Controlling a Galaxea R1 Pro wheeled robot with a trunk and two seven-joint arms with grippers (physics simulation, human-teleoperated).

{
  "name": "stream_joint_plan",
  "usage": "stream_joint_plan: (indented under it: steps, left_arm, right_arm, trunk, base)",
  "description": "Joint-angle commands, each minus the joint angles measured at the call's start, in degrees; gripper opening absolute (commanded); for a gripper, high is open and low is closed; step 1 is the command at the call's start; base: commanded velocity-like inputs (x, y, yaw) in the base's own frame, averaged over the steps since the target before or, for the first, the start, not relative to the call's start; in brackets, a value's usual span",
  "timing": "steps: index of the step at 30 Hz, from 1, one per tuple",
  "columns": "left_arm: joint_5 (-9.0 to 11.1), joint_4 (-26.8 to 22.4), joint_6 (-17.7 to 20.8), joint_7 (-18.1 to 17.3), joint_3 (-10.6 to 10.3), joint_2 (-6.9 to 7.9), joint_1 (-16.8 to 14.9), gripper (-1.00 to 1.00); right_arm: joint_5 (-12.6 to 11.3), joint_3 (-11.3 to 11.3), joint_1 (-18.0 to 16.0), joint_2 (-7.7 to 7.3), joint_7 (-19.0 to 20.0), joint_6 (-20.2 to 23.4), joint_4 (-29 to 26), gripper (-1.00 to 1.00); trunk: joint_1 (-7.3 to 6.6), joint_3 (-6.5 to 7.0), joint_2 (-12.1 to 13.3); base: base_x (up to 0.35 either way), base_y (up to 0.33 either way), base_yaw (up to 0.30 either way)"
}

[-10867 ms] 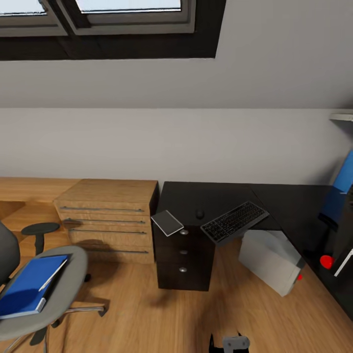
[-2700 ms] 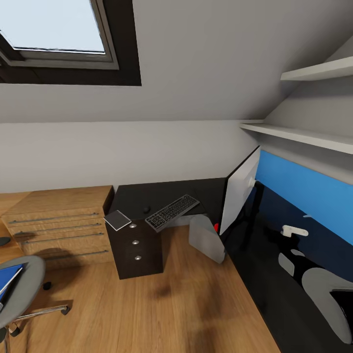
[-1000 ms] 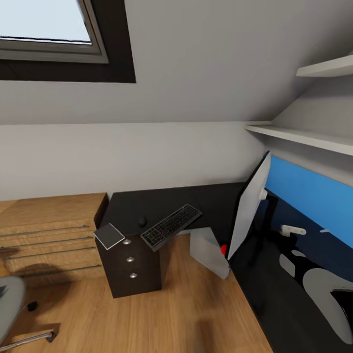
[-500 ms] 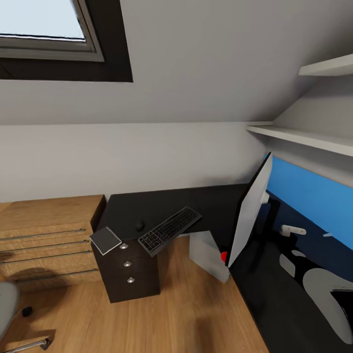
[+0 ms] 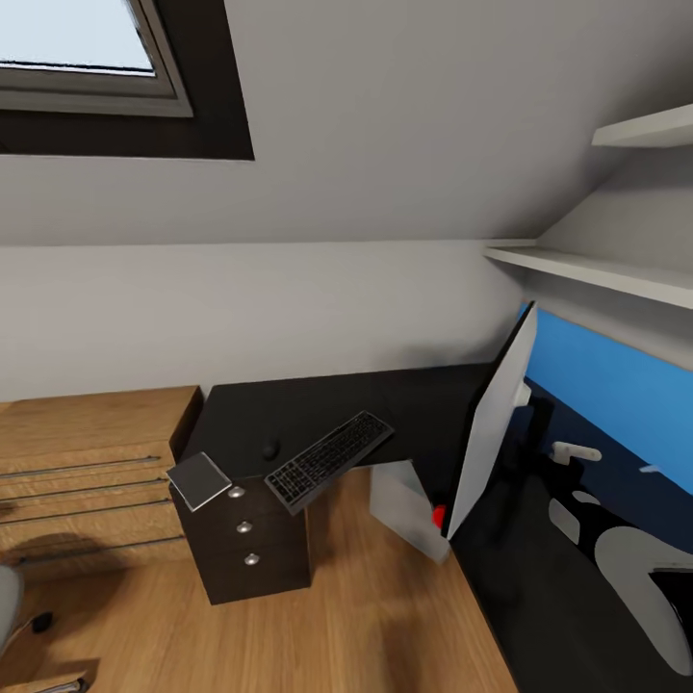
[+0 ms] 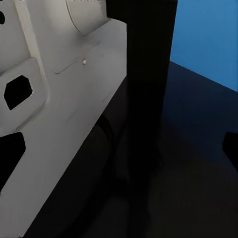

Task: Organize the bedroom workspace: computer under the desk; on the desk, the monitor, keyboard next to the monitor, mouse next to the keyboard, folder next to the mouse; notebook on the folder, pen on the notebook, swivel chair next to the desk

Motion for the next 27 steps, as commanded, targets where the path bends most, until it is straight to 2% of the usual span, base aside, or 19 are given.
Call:
stream_joint_plan:
  steps: [1,11,17,27]
  left_arm:
    - [0.37,0.01,-0.2,0.33,-0.5,0.01,-0.05,1.0]
    - [0.29,0.1,-0.18,0.33,-0.55,-0.08,-0.05,1.0]
    - [0.36,0.1,-0.18,0.33,-0.47,-0.02,-0.05,1.0]
    - [0.4,0.1,-0.16,0.33,-0.46,0.0,-0.05,1.0]
  right_arm:
    - [-0.53,0.41,-0.06,-0.02,0.07,-0.19,0.06,1.0]
    - [-0.55,0.41,-0.06,-0.05,0.05,-0.19,0.06,1.0]
    - [-0.57,0.41,-0.06,-0.06,0.05,-0.19,0.06,1.0]
    - [-0.54,0.48,-0.06,-0.06,-0.14,-0.12,0.06,1.0]
  trunk:
    - [0.02,-0.08,-0.06]
    - [0.02,-0.08,-0.06]
    - [0.02,-0.08,-0.06]
    - [0.02,-0.08,-0.06]
  base:
    - [0.212,-0.014,0.0]
    - [0.096,-0.018,0.0]
    - [0.166,-0.118,0.0]
    - [0.032,-0.026,0.0]
